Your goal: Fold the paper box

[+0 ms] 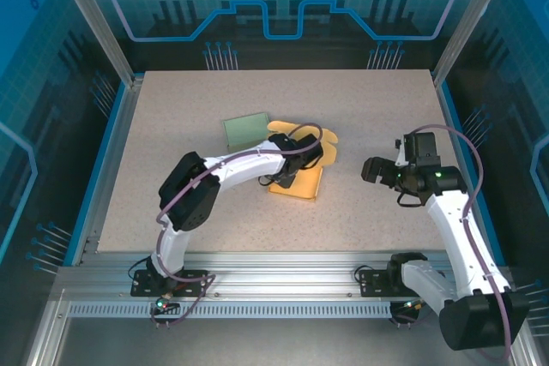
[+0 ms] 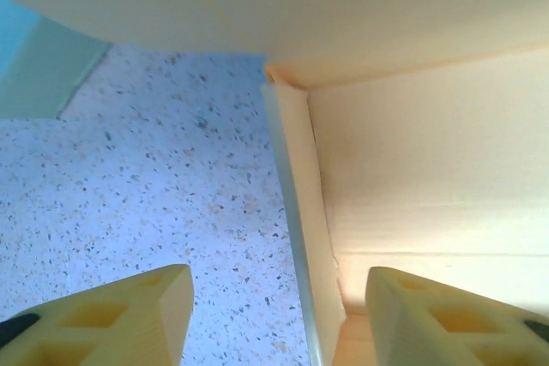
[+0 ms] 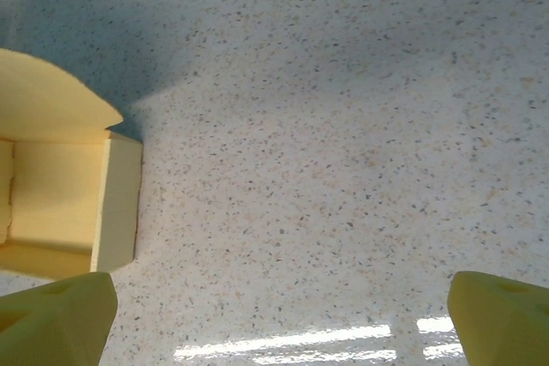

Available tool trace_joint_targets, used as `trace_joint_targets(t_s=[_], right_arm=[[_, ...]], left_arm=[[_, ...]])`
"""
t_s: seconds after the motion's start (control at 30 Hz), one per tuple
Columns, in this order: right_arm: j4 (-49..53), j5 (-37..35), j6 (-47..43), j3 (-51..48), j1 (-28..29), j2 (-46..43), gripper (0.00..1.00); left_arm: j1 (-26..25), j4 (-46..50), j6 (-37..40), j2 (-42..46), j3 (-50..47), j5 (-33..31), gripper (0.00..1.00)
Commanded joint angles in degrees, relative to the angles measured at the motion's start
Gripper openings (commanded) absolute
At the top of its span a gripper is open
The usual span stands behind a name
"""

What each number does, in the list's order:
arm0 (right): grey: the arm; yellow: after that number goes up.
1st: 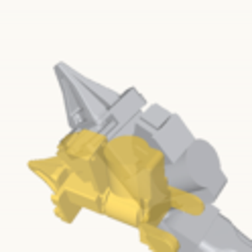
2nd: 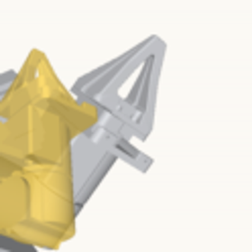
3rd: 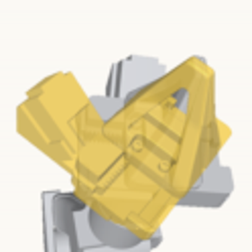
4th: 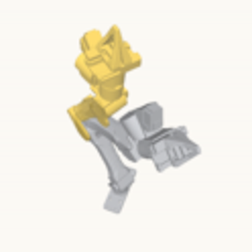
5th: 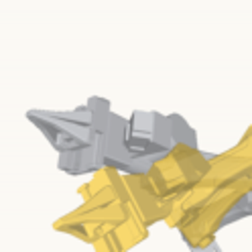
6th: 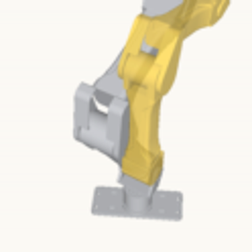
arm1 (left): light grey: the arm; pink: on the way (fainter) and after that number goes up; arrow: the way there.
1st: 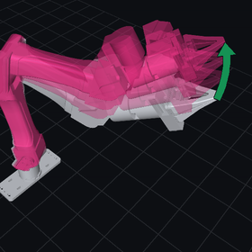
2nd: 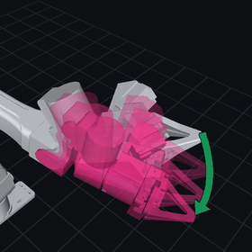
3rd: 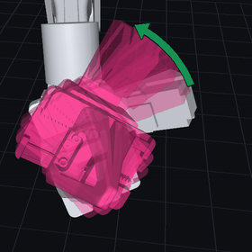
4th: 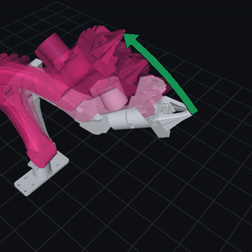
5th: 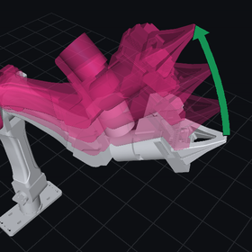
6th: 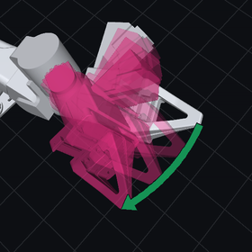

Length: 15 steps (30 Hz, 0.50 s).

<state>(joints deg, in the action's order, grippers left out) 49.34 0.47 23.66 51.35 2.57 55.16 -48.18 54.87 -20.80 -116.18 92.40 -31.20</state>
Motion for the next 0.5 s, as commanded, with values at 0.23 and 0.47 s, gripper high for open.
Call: trace_joint_targets(t_s=[0.23, 0.47], right_arm=[[-4.9, 7.2, -3.3, 0.1, 2.6, 0.8, 1.0], [-9.5, 2.4, -4.9, 2.2, 9.8, 4.0, 1.0]], left_arm=[[-0.2, -5.4, 3.0, 12.9, -2.5, 0.4, 0.68], [8.1, -26.6, 18.8, 24.9, -17.1, 6.4, 0.7]])
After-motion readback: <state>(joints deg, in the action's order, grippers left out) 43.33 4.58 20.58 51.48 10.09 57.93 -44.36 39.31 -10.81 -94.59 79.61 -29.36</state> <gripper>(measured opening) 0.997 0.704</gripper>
